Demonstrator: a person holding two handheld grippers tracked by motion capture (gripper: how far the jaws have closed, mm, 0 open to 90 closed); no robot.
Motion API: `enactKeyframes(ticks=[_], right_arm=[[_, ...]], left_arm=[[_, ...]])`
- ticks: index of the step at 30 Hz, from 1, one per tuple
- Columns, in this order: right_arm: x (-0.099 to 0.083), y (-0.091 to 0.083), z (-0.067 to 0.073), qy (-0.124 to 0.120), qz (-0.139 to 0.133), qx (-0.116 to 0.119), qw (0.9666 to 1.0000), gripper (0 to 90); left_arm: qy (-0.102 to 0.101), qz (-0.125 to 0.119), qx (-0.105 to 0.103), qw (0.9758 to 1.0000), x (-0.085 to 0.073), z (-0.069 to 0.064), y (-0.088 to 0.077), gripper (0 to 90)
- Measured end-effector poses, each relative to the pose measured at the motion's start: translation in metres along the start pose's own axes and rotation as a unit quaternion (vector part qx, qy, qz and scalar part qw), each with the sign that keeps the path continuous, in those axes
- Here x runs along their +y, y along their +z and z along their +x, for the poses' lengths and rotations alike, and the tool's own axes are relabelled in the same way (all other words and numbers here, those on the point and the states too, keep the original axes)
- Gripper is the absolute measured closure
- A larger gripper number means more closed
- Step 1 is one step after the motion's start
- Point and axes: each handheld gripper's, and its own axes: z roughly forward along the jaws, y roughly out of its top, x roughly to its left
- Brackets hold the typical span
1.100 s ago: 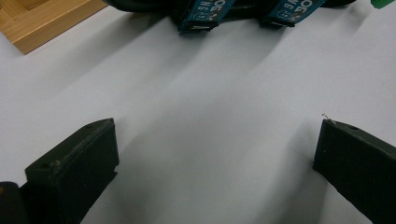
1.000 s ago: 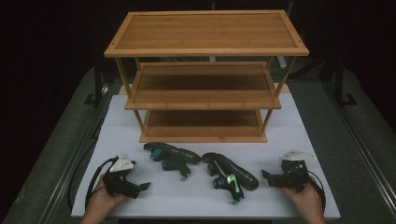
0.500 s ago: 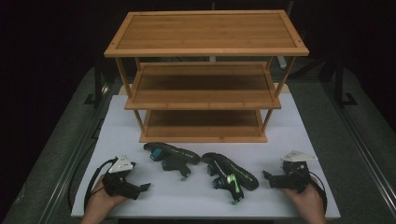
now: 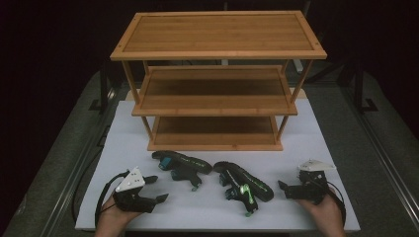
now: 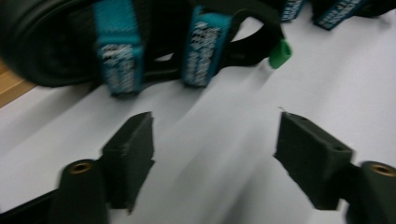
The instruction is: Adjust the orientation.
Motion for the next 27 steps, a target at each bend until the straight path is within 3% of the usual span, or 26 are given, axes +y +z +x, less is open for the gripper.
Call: enactKeyframes(ticks=[5, 11, 16, 24, 27], right_arm=[[0.000, 0.000, 0.000, 0.000, 0.000, 0.000, 1.0000, 5.2], [0.000, 0.000, 0.000, 0.000, -0.001, 0.000, 1.0000, 5.2], [0.000, 0.000, 0.000, 0.000, -0.001, 0.000, 1.0000, 5.2], [0.000, 0.000, 0.000, 0.000, -0.001, 0.000, 1.0000, 5.2], [0.000, 0.000, 0.000, 0.000, -0.001, 0.000, 1.0000, 5.2]], left_arm=[[0.015, -0.008, 0.015, 0.9997, 0.009, -0.004, 0.007, 36.3], [0.022, -0.007, 0.017, 0.9996, 0.014, -0.003, 0.019, 40.5], [0.041, -0.003, 0.041, 0.9983, 0.017, -0.001, 0.030, 43.1], [0.035, -0.015, 0.064, 0.9972, 0.021, -0.002, 0.033, 51.8], [0.041, -0.025, 0.059, 0.9971, 0.022, -0.005, 0.033, 55.4]])
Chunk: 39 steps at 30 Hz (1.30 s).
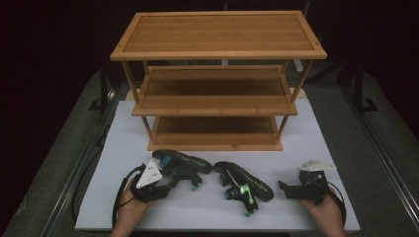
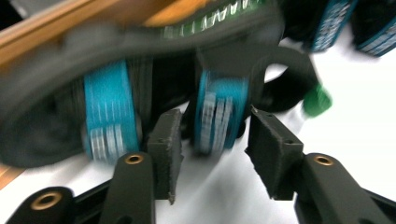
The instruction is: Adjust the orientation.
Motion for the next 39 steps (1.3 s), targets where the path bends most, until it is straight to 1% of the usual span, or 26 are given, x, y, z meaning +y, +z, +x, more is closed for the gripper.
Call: enactKeyframes(ticks=[2, 4, 5, 6, 9, 13, 16, 17, 20, 21, 22, 23, 24, 25, 27, 28, 29, 31, 32, 33, 36, 39], right_arm=[[0.000, 0.000, 0.000, 0.000, 0.000, 0.000, 1.0000, 5.2], [0.000, 0.000, 0.000, 0.000, 0.000, 0.000, 1.0000, 5.2], [0.000, 0.000, 0.000, -0.001, 0.000, 0.000, 1.0000, 5.2], [0.000, 0.000, 0.000, 0.000, 0.000, 0.000, 1.0000, 5.2], [0.000, 0.000, 0.000, 0.000, 0.000, 0.000, 1.0000, 5.2], [0.000, 0.000, 0.000, 0.000, 0.000, 0.000, 1.0000, 5.2], [0.000, 0.000, 0.000, 0.000, 0.000, 0.000, 1.0000, 5.2], [0.000, 0.000, 0.000, 0.000, 0.000, 0.000, 1.0000, 5.2], [0.000, 0.000, 0.000, 0.000, 0.000, 0.000, 1.0000, 5.2], [0.000, 0.000, 0.000, 0.000, 0.000, 0.000, 1.0000, 5.2], [0.000, 0.000, 0.000, 0.000, 0.000, 0.000, 1.0000, 5.2], [0.000, 0.000, 0.000, 0.000, 0.000, 0.000, 1.0000, 5.2], [0.000, 0.000, 0.000, 0.000, 0.000, 0.000, 1.0000, 5.2], [0.000, 0.000, 0.000, 0.000, 0.000, 0.000, 1.0000, 5.2], [0.000, 0.000, 0.000, 0.000, 0.000, 0.000, 1.0000, 5.2], [0.000, 0.000, 0.000, 0.000, 0.000, 0.000, 1.0000, 5.2], [0.000, 0.000, 0.000, 0.000, 0.000, 0.000, 1.0000, 5.2], [0.000, 0.000, 0.000, 0.000, 0.000, 0.000, 1.0000, 5.2], [0.000, 0.000, 0.000, 0.000, 0.000, 0.000, 1.0000, 5.2], [0.000, 0.000, 0.000, 0.000, 0.000, 0.000, 1.0000, 5.2], [0.000, 0.000, 0.000, 0.000, 0.000, 0.000, 1.0000, 5.2], [0.000, 0.000, 0.000, -0.001, 0.000, 0.000, 1.0000, 5.2]], left_arm=[[0.010, 0.002, 0.007, 0.9999, 0.003, -0.004, 0.003, 55.7], [0.009, 0.001, 0.008, 0.9999, 0.004, -0.004, 0.004, 58.4], [0.003, -0.001, 0.007, 1.0000, 0.004, -0.002, 0.005, 59.1], [0.003, 0.000, 0.006, 1.0000, 0.005, -0.002, 0.006, 59.9], [0.011, 0.004, 0.013, 0.9998, 0.006, -0.003, 0.006, 64.2], [0.020, 0.009, 0.013, 0.9997, 0.008, -0.003, 0.006, 67.7], [0.025, 0.006, 0.018, 0.9995, 0.010, -0.004, 0.005, 68.4], [0.019, -0.004, 0.017, 0.9997, 0.012, -0.003, 0.001, 68.5], [0.013, -0.015, 0.017, 0.9997, 0.014, 0.001, -0.007, 69.3], [0.008, -0.017, 0.015, 0.9997, 0.014, 0.002, -0.010, 69.5], [0.008, -0.017, 0.015, 0.9997, 0.014, 0.002, -0.010, 69.6], [0.002, -0.020, 0.011, 0.9997, 0.013, 0.003, -0.016, 69.7], [0.002, -0.020, 0.011, 0.9997, 0.013, 0.003, -0.016, 69.7], [-0.003, -0.018, 0.004, 0.9998, 0.012, 0.003, -0.025, 69.8], [-0.005, -0.018, -0.001, 0.9998, 0.010, 0.003, -0.034, 70.0], [-0.005, -0.018, -0.001, 0.9998, 0.010, 0.003, -0.034, 70.0], [-0.005, -0.017, -0.005, 0.9998, 0.007, 0.002, -0.043, 70.1], [-0.009, -0.017, -0.009, 0.9998, 0.003, 0.001, -0.051, 70.1], [-0.009, -0.017, -0.009, 0.9998, 0.003, 0.001, -0.051, 70.1], [-0.012, -0.015, -0.012, 0.9997, -0.001, 0.000, -0.059, 70.1], [-0.015, -0.012, -0.017, 0.9997, -0.007, -0.001, -0.067, 70.1], [-0.021, -0.012, -0.021, 0.9995, -0.010, 0.000, -0.069, 70.0]])
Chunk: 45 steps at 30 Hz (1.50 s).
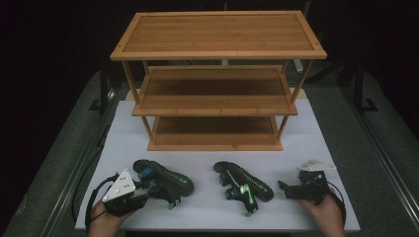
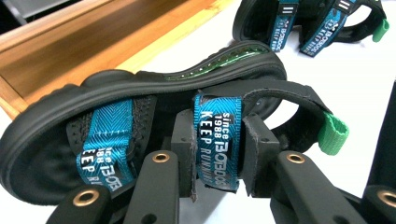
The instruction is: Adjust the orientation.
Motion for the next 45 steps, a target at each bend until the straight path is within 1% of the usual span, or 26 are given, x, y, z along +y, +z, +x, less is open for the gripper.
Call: enactKeyframes(ticks=[1, 3, 5, 8, 12, 13, 14, 15, 16, 19, 20, 23, 24, 27, 33, 34, 35, 36, 37, 39, 42, 43, 44, 45], right_arm=[[0.000, 0.000, 0.000, 0.000, 0.000, 0.000, 1.0000, 5.2], [0.000, 0.000, 0.000, 0.000, 0.000, 0.000, 1.0000, 5.2], [0.000, 0.000, 0.000, 0.000, 0.000, 0.000, 1.0000, 5.2], [0.000, 0.000, 0.000, 0.001, 0.000, 0.000, 1.0000, 5.2], [0.000, 0.000, 0.000, 0.000, 0.000, 0.000, 1.0000, 5.2], [0.000, 0.000, 0.000, 0.000, 0.000, 0.000, 1.0000, 5.2], [0.000, 0.000, 0.000, 0.000, 0.000, 0.000, 1.0000, 5.2], [0.000, 0.000, 0.000, 0.000, 0.000, 0.000, 1.0000, 5.2], [0.000, 0.000, 0.000, -0.001, -0.001, 0.000, 1.0000, 5.2], [0.000, 0.000, 0.000, 0.001, 0.001, 0.000, 1.0000, 5.2], [0.000, 0.000, 0.000, 0.001, 0.001, 0.000, 1.0000, 5.2], [0.000, 0.000, 0.000, 0.001, 0.000, 0.000, 1.0000, 5.2], [0.000, 0.000, 0.000, 0.001, 0.000, 0.000, 1.0000, 5.2], [0.000, 0.000, 0.000, 0.002, 0.000, 0.000, 1.0000, 5.2], [0.000, 0.000, 0.000, 0.002, 0.000, 0.000, 1.0000, 5.2], [0.000, 0.000, 0.000, 0.002, 0.000, 0.000, 1.0000, 5.2], [0.000, 0.000, 0.000, 0.002, 0.000, 0.000, 1.0000, 5.2], [0.000, 0.000, 0.000, 0.002, 0.000, 0.000, 1.0000, 5.2], [0.000, 0.000, 0.000, 0.002, 0.000, 0.000, 1.0000, 5.2], [0.000, 0.000, 0.000, 0.002, 0.000, 0.000, 1.0000, 5.2], [0.000, 0.000, 0.000, 0.002, 0.000, 0.000, 1.0000, 5.2], [0.000, 0.000, 0.000, 0.002, 0.000, 0.000, 1.0000, 5.2], [0.000, 0.000, 0.000, 0.001, 0.000, 0.000, 1.0000, 5.2], [0.000, 0.000, 0.000, 0.001, 0.000, 0.000, 1.0000, 5.2]], left_arm=[[0.001, 0.001, -0.001, 1.0000, 0.001, 0.001, 0.000, 70.0], [-0.005, -0.002, -0.004, 1.0000, 0.003, 0.003, 0.003, 69.9], [-0.007, -0.002, -0.006, 1.0000, 0.005, 0.005, 0.004, 69.9], [-0.019, -0.004, -0.010, 0.9998, 0.012, 0.011, 0.010, 69.8], [-0.028, -0.002, -0.014, 0.9995, 0.019, 0.018, 0.016, 69.7], [-0.028, -0.002, -0.014, 0.9995, 0.019, 0.018, 0.016, 69.7], [-0.032, -0.001, -0.015, 0.9994, 0.022, 0.021, 0.020, 69.6], [-0.032, -0.001, -0.015, 0.9994, 0.022, 0.021, 0.020, 69.5], [-0.037, -0.002, -0.016, 0.9992, 0.026, 0.025, 0.025, 69.5], [-0.042, 0.000, -0.017, 0.9990, 0.029, 0.028, 0.030, 69.0], [-0.046, -0.003, -0.015, 0.9988, 0.032, 0.031, 0.034, 68.6], [-0.044, 0.002, -0.012, 0.9989, 0.038, 0.036, 0.042, 67.7], [-0.047, 0.003, -0.011, 0.9988, 0.040, 0.038, 0.045, 67.5], [-0.054, 0.003, -0.010, 0.9985, 0.043, 0.043, 0.054, 67.0], [-0.061, 0.017, -0.009, 0.9979, 0.050, 0.049, 0.068, 66.1], [-0.068, 0.017, -0.010, 0.9975, 0.050, 0.050, 0.070, 65.7], [-0.068, 0.017, -0.010, 0.9975, 0.050, 0.050, 0.070, 65.4], [-0.074, 0.016, -0.011, 0.9971, 0.050, 0.052, 0.073, 64.4], [-0.074, 0.014, -0.005, 0.9972, 0.050, 0.052, 0.074, 63.3], [-0.073, 0.010, -0.003, 0.9972, 0.051, 0.052, 0.075, 59.3], [-0.056, 0.020, 0.009, 0.9982, 0.053, 0.051, 0.076, 53.8], [-0.056, 0.020, 0.009, 0.9982, 0.053, 0.051, 0.076, 52.0], [-0.054, 0.010, 0.014, 0.9984, 0.054, 0.051, 0.075, 50.5], [-0.054, 0.010, 0.014, 0.9984, 0.054, 0.051, 0.075, 49.8]])
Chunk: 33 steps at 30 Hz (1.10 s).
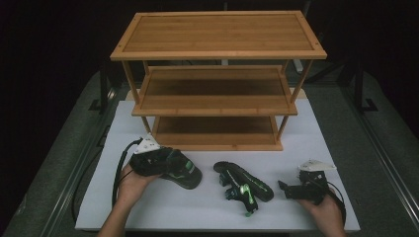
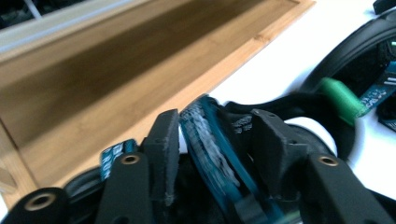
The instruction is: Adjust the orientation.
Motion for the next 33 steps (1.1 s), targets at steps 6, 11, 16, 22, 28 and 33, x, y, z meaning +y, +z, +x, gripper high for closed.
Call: enactKeyframes(ticks=[6, 11, 16, 22, 28, 33], right_arm=[[0.000, 0.000, 0.000, 0.000, 0.000, 0.000, 1.0000, 5.2], [0.000, 0.000, 0.000, 0.000, 0.000, 0.000, 1.0000, 5.2], [0.000, 0.000, 0.000, 0.000, 0.000, 0.000, 1.0000, 5.2], [0.000, 0.000, 0.000, 0.000, 0.000, 0.000, 1.0000, 5.2], [0.000, 0.000, 0.000, 0.000, 0.000, 0.000, 1.0000, 5.2], [0.000, 0.000, 0.000, 0.000, 0.000, 0.000, 1.0000, 5.2]], left_arm=[[-0.006, -0.020, -0.031, 0.9993, 0.012, -0.006, -0.013, 48.2], [0.000, -0.029, -0.074, 0.9968, 0.024, -0.022, -0.013, 50.0], [0.006, -0.020, -0.090, 0.9957, 0.029, -0.036, -0.001, 52.6], [0.006, -0.006, -0.088, 0.9961, 0.025, -0.040, 0.014, 62.1], [0.006, -0.010, -0.082, 0.9965, 0.024, -0.039, 0.014, 85.6], [0.006, -0.004, -0.093, 0.9957, 0.025, -0.039, 0.011, 87.4]])
